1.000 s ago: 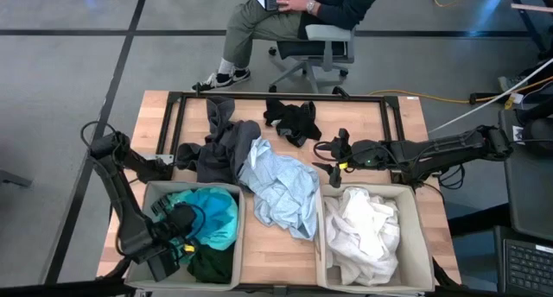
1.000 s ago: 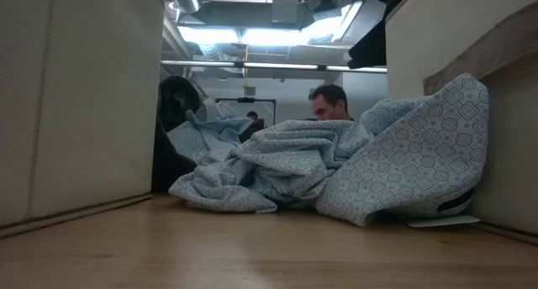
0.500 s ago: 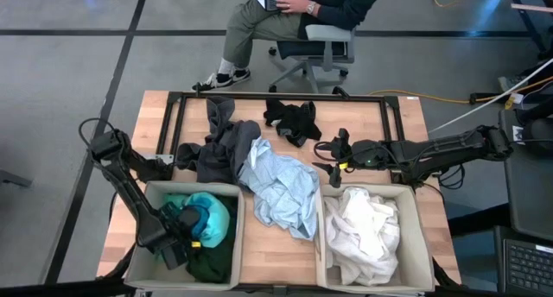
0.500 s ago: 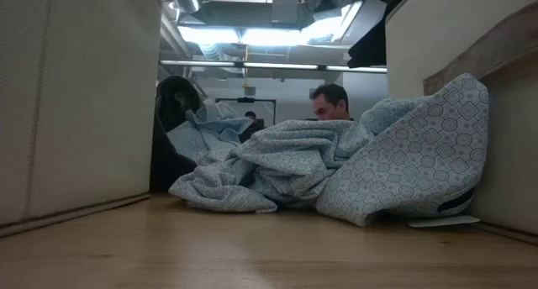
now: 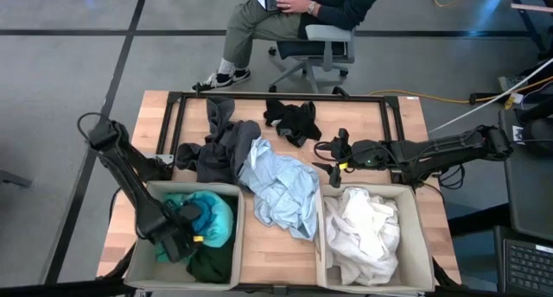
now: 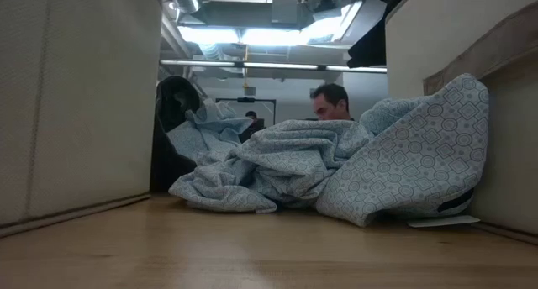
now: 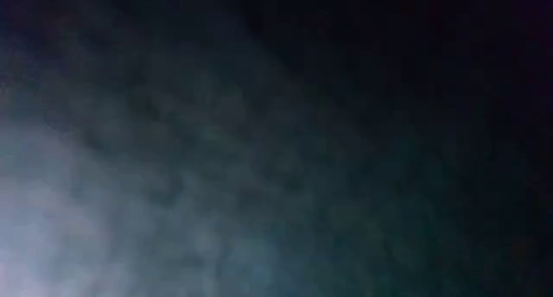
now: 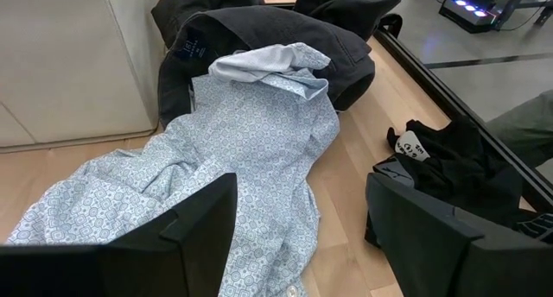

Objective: Sort clothes
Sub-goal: Put the blue shorts into the left brown laundry organizer, then put the black boxer into the right brown laundry organizer

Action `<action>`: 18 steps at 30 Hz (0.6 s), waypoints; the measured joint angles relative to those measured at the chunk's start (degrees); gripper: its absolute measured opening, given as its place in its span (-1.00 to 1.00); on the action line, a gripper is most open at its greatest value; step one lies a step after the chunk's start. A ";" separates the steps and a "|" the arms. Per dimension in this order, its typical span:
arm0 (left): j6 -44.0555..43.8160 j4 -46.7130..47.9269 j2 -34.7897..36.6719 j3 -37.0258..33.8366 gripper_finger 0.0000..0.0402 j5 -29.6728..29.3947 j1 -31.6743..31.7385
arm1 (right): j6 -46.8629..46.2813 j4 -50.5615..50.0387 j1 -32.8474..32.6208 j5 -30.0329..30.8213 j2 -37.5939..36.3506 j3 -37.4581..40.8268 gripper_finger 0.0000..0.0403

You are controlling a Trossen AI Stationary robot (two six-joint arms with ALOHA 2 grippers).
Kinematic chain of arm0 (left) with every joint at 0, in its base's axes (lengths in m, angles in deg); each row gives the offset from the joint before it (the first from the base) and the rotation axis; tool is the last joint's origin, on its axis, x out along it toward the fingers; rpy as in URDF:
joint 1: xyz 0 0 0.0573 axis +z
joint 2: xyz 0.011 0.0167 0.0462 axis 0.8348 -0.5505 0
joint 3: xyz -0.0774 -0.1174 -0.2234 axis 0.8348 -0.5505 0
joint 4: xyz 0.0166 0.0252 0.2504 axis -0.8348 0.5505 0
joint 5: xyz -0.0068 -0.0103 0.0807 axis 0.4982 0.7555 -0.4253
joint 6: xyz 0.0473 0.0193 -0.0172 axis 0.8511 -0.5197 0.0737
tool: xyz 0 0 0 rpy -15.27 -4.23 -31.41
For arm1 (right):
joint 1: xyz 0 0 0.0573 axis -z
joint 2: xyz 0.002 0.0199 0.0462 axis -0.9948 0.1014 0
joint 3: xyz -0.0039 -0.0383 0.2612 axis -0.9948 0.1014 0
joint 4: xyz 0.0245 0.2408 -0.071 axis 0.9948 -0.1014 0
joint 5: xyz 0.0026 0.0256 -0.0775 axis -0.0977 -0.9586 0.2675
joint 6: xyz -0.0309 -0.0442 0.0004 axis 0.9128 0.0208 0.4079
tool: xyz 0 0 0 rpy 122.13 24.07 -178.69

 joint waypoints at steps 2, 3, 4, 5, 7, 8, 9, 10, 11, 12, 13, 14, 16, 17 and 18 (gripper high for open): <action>-0.85 0.97 3.41 0.72 -0.07 -0.37 0.12 | 0.00 0.02 0.00 0.00 0.00 0.00 0.28; -1.26 1.45 5.10 0.92 -0.07 -0.81 0.12 | 0.00 0.02 0.00 0.00 0.00 0.00 0.28; -1.51 1.60 6.84 1.08 -0.08 -1.30 0.12 | 0.00 0.03 0.00 0.00 0.00 0.00 0.28; -1.81 1.52 8.58 1.19 -0.08 -1.88 0.08 | 0.00 0.04 0.00 0.00 0.00 0.00 0.28; -2.01 1.88 12.02 1.19 -0.09 -2.54 0.01 | -0.01 0.05 0.02 0.00 0.00 0.00 0.28; -1.95 1.95 13.55 1.21 -0.09 -2.91 0.01 | -0.02 0.05 0.00 0.00 0.00 0.00 0.28; -1.96 1.95 15.06 1.21 -0.09 -3.17 0.02 | -0.02 0.04 0.00 0.00 0.00 0.00 0.28; -1.98 1.94 16.68 1.21 -0.09 -3.35 0.03 | -0.02 0.04 0.00 0.00 0.00 0.00 0.28; -2.33 1.90 18.22 1.22 -0.09 -3.45 0.03 | -0.04 0.04 0.00 0.00 0.00 0.00 0.28; -2.91 1.80 19.85 1.23 -0.09 -3.48 0.03 | -0.07 0.04 0.01 0.00 0.00 0.00 0.28; -3.39 1.78 21.50 1.26 -0.09 -3.59 0.03 | -0.07 0.04 0.01 0.00 0.00 0.00 0.28; -3.98 1.78 22.95 1.28 -0.09 -3.73 0.01 | -0.07 0.04 0.00 0.00 0.00 0.00 0.28; -4.12 1.73 25.74 1.28 -0.09 -5.31 0.01 | -0.07 0.07 0.00 0.00 0.00 0.00 0.28; -3.69 1.55 26.93 1.28 -0.09 -6.86 0.01 | -0.07 0.12 0.00 0.00 0.00 0.00 0.28; -2.39 0.85 28.09 1.28 -0.09 -8.90 0.01 | -0.07 0.17 0.00 0.00 0.00 0.00 0.28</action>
